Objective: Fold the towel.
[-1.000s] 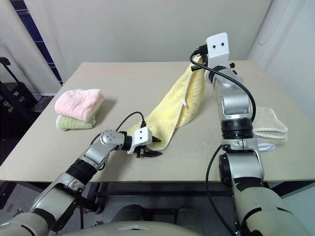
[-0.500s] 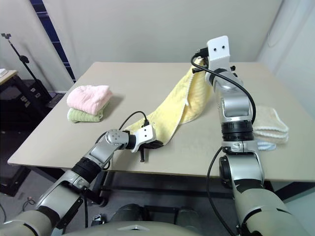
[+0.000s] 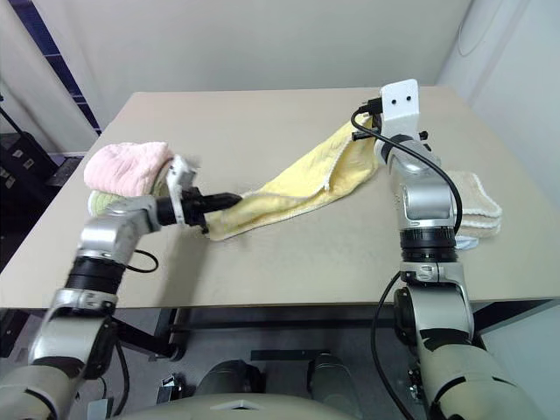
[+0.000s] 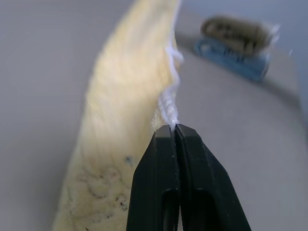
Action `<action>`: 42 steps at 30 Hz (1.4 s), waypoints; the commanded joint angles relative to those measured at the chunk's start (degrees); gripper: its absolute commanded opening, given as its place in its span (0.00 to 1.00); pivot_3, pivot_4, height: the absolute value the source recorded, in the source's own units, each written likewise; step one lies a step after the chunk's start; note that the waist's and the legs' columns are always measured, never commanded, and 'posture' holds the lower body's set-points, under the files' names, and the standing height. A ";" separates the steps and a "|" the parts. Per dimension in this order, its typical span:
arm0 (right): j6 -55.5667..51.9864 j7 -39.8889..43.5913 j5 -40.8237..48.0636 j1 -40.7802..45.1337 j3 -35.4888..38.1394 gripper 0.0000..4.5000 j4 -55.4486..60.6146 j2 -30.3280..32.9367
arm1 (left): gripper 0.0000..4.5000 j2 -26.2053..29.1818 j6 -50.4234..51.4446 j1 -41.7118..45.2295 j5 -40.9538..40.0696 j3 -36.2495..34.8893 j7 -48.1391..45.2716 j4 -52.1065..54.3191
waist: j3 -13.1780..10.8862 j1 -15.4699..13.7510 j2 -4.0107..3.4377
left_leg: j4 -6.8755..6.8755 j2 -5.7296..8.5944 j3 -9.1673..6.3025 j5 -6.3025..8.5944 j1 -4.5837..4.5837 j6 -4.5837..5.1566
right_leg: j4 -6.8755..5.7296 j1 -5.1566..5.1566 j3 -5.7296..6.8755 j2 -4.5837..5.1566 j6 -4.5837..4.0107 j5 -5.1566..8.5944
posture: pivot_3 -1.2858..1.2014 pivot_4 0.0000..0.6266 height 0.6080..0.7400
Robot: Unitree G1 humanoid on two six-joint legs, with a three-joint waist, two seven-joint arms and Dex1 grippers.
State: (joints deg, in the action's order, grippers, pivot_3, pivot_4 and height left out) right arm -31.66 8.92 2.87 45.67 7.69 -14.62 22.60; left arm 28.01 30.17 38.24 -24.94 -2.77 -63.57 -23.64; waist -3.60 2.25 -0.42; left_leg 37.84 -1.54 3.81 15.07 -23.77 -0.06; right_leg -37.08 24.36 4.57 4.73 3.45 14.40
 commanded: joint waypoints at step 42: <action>-15.90 27.97 24.24 -37.03 15.36 0.00 42.10 21.20 | 0.01 13.67 -15.30 12.34 12.00 -3.58 -23.97 -27.74 | -0.41 0.15 0.70 | 0.25 -0.20 0.72 0.04 0.36 0.03 | -0.07 -0.03 -0.64 -0.21 -0.07 -0.15 | 0.52 0.00 1.00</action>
State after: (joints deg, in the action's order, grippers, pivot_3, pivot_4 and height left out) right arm -46.32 35.37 24.45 9.10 20.41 23.50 42.54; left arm 40.03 12.07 50.80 -11.81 -7.23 -84.43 -57.20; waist -4.01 2.40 0.28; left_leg 38.14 -1.74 4.54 15.11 -23.41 -0.02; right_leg -37.14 24.31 3.92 4.53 3.36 14.24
